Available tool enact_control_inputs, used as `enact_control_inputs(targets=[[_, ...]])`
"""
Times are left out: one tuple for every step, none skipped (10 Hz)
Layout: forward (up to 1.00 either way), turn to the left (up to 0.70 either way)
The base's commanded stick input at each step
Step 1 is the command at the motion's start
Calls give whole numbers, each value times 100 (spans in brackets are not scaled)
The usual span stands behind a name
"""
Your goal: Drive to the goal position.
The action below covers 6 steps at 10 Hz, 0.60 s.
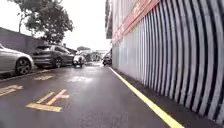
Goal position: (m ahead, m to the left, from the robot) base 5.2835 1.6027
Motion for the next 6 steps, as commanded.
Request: enact_control_inputs(targets=[[69,1],[69,1],[69,1],[69,1],[69,1],[69,1]])
